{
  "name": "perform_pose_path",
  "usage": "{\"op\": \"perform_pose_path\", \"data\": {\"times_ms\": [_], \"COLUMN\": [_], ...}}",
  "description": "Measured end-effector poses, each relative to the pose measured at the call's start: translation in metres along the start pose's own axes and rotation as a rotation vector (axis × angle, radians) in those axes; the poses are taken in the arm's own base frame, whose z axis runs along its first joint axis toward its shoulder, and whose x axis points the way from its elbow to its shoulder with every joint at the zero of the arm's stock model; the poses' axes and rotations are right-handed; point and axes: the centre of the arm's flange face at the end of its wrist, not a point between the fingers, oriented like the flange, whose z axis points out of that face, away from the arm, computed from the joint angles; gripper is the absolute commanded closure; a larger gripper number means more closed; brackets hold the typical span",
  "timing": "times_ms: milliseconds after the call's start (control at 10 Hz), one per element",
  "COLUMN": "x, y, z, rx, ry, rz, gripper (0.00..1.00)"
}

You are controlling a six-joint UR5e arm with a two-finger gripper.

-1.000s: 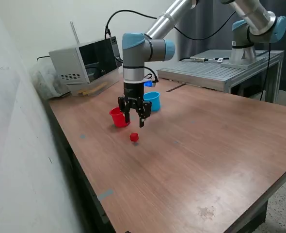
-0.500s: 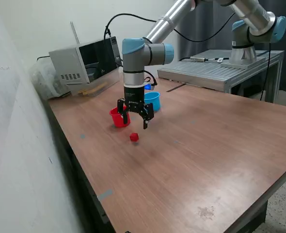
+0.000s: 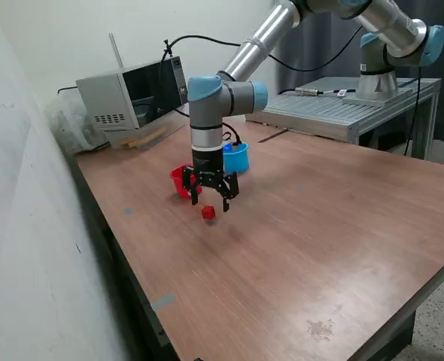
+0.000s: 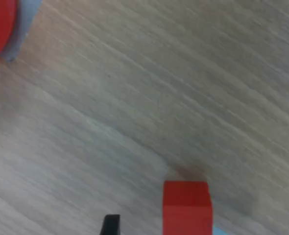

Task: Place red objects in the red bin, and blue objects in the blue bin.

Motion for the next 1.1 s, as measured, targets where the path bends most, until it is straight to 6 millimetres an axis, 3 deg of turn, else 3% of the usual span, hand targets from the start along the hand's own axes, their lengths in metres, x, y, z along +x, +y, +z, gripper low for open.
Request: {"op": "perform_pose_path", "data": {"times_ms": [100,200,1000,1100], "x": [-0.001,-0.003,-0.014,-0.018], "y": [0.001,0.002,-0.003,-0.002], "z": [0.002,0.004,0.006,-0.008], "rx": [-0.001,-0.003,0.005,-0.004], "ry": [-0.001,-0.003,-0.010,-0.022], "rz": [0.000,0.000,0.000,-0.001], "gripper": [0.00,1.00,1.00,1.00]}}
